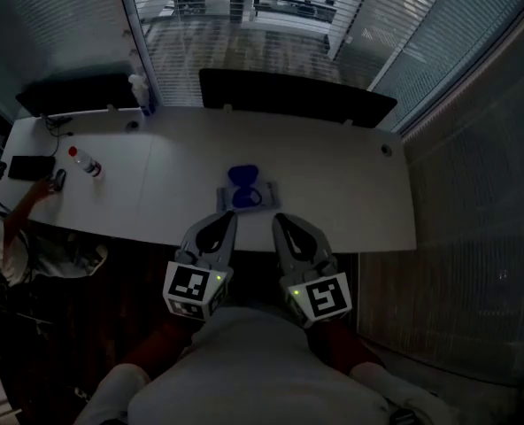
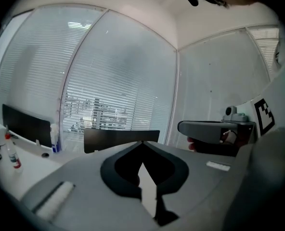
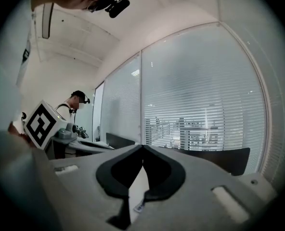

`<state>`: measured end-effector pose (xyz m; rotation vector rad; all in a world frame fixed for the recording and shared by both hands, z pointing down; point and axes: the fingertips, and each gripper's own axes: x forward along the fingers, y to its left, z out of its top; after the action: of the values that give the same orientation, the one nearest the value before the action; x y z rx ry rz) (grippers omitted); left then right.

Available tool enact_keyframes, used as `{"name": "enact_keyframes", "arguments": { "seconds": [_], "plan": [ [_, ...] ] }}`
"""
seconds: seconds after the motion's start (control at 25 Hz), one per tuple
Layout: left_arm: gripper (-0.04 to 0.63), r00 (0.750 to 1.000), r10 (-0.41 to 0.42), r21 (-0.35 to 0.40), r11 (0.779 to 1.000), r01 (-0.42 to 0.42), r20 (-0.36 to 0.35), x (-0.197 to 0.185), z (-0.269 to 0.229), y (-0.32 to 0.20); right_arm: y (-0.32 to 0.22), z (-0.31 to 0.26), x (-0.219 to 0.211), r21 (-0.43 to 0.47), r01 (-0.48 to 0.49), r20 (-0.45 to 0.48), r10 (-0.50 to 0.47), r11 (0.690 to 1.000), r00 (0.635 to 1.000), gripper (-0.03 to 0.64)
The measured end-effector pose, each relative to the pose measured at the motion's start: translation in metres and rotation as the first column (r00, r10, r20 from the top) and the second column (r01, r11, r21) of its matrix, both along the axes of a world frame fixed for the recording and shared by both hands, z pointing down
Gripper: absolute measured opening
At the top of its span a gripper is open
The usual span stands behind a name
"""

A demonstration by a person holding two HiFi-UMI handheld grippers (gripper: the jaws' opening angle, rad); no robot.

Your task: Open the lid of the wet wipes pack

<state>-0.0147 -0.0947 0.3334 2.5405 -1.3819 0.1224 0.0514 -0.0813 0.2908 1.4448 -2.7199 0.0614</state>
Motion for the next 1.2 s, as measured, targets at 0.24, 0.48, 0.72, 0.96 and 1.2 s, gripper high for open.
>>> {"name": "enact_keyframes", "arguments": {
  "seconds": [0.24,0.48,0.72,0.96,1.2],
  "plan": [
    [0.003,1.000,0.006,0.035,0.999,-0.006,-0.014,0.006,-0.026,0.029,0.036,-0.018,0.020,0.010,-0.004,0.000,0.004,1.000,1.000,0.002],
    [0.003,0.999,0.017,0.039,0.999,-0.016,-0.028,0.012,-0.035,0.037,0.050,-0.022,0.020,0.002,-0.008,0.043,0.008,1.000,0.999,0.002],
    [0.003,0.999,0.017,0.050,0.999,-0.015,-0.030,0.011,-0.031,0.038,0.050,-0.022,0.019,0.006,-0.018,0.047,0.018,1.000,0.999,0.000],
    [0.003,0.999,0.016,0.059,0.998,-0.015,-0.029,0.011,-0.029,0.033,0.045,-0.024,0.018,0.020,-0.008,0.042,0.007,1.000,0.999,0.000],
    [0.003,1.000,0.013,0.057,0.998,-0.011,-0.029,0.011,-0.028,0.033,0.046,-0.024,0.016,0.030,0.003,0.049,-0.005,1.000,0.999,0.000]
  ]
}}
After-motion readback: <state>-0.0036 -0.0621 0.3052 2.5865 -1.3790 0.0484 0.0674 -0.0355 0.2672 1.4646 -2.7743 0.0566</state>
